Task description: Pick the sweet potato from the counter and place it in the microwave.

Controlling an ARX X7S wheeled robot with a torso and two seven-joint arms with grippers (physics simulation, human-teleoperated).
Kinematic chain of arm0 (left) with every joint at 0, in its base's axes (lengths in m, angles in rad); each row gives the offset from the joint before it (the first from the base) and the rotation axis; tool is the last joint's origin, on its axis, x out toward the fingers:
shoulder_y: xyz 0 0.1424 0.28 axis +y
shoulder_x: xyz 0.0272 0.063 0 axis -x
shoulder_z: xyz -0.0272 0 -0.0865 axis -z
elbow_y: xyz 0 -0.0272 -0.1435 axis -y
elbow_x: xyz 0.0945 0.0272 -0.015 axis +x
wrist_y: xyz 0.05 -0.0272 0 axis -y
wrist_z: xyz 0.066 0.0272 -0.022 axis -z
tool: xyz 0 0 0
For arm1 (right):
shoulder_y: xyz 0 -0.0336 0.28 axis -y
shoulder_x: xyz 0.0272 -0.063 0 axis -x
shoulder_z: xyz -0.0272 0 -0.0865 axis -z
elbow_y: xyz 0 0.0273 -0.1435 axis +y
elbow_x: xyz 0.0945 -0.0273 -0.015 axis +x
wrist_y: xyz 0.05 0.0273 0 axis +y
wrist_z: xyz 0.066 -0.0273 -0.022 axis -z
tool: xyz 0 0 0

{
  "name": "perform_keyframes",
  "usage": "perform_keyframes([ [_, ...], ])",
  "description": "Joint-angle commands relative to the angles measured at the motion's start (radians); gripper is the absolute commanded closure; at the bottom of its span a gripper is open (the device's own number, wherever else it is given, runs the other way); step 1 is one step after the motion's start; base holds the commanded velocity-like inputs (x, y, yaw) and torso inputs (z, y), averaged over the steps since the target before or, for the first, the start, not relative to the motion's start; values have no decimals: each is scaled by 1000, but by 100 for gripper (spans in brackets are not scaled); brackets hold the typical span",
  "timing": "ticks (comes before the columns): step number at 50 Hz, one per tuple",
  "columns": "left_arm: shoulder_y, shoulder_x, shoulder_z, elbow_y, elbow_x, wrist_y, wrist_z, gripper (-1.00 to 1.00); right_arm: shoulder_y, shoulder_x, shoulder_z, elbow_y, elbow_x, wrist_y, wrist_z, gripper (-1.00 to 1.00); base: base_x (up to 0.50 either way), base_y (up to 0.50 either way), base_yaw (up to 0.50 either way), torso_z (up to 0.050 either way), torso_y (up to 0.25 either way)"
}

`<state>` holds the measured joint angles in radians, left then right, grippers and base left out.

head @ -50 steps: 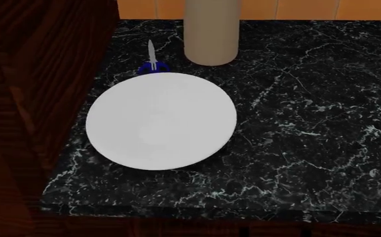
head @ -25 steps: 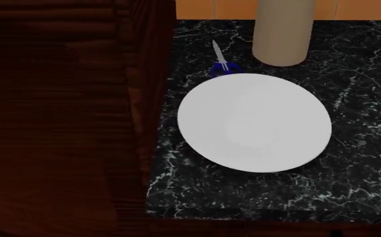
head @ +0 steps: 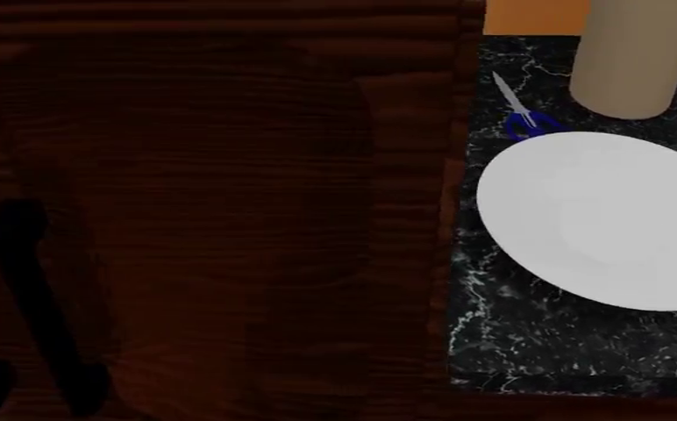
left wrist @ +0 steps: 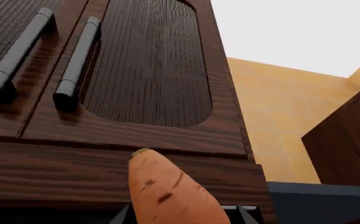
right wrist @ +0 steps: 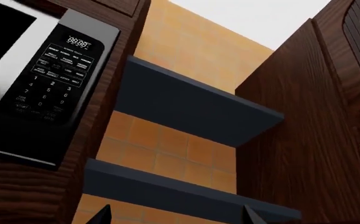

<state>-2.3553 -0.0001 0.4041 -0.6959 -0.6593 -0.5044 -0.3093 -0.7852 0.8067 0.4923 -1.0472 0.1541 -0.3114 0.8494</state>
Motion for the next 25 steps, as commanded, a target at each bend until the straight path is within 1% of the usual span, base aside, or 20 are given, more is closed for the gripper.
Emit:
perform_keyframes([
  [1, -1, 0, -5, -2, -18, 4, -13, 100, 0, -22, -5, 0, -8, -7, -16, -100, 0, 500, 0, 0, 0],
  [25, -1, 0, 10, -1, -33, 10, -20, 100, 0, -84, -4, 0, -19, -30, -68, -100, 0, 500, 0, 0, 0],
])
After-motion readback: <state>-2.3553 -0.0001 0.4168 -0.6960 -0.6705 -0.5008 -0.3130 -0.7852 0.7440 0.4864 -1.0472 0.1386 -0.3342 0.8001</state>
